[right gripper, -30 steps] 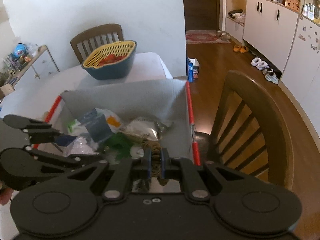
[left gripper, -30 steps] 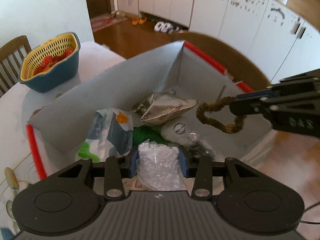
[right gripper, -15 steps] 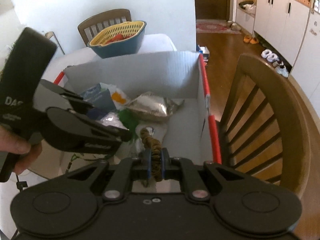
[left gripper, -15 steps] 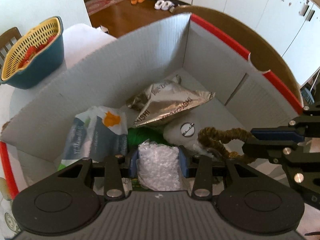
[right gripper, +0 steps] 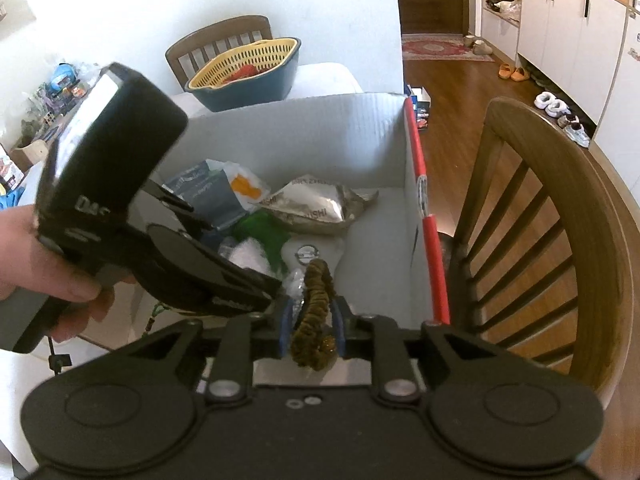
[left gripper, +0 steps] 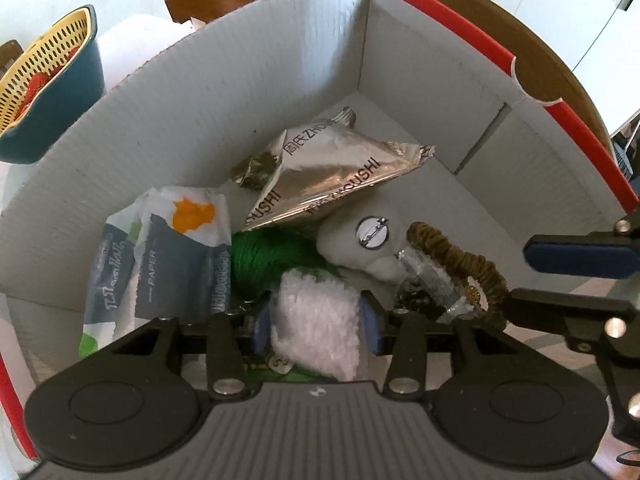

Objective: Organize objects
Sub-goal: 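Lower the bubble wrap and rope into the shoebox and open both tools, then withdraw both tools from the shoebox toward the remaining items on the mat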

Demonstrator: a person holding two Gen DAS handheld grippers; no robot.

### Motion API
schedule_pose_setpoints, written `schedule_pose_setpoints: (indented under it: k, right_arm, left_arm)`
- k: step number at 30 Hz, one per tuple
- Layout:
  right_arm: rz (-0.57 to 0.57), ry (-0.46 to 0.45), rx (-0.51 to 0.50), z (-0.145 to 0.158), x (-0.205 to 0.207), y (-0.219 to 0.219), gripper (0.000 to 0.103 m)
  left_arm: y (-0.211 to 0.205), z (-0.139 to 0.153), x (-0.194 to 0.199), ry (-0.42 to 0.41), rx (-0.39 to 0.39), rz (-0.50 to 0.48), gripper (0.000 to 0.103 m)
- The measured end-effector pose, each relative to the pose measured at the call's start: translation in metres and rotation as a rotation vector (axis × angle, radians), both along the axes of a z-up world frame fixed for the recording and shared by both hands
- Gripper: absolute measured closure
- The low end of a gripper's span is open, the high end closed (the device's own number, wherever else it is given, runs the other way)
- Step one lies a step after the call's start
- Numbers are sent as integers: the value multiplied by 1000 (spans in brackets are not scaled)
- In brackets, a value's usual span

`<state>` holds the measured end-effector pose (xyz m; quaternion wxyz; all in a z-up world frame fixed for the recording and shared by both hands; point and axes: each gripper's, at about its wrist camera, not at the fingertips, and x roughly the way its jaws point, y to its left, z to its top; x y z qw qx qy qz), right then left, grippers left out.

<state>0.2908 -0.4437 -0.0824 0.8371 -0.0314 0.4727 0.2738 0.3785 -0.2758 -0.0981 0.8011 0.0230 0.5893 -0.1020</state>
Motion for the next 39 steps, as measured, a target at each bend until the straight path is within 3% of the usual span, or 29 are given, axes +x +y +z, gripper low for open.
schedule_pose_setpoints:
  k: [2,3,13,26,39]
  right_arm:
    - [0,-2,9,2,-1,-2,80]
    - [-1,-4,13,4,-2,-3,78]
    - [3,-27,30,16,-9,-6,70]
    - [16,-63,45,38,-23,-2,46]
    - [20,-119,68,70,-52,22,35]
  left_arm:
    - [2,3,-2,-9,0,13,38]
    - [3,5,-3,-17,-8,19,36]
    - [16,33,-30,-83,-59,65,36]
    - [31,75,-72,-204,-101,131,36]
    - [75,103,-128,-327,-150,155,36]
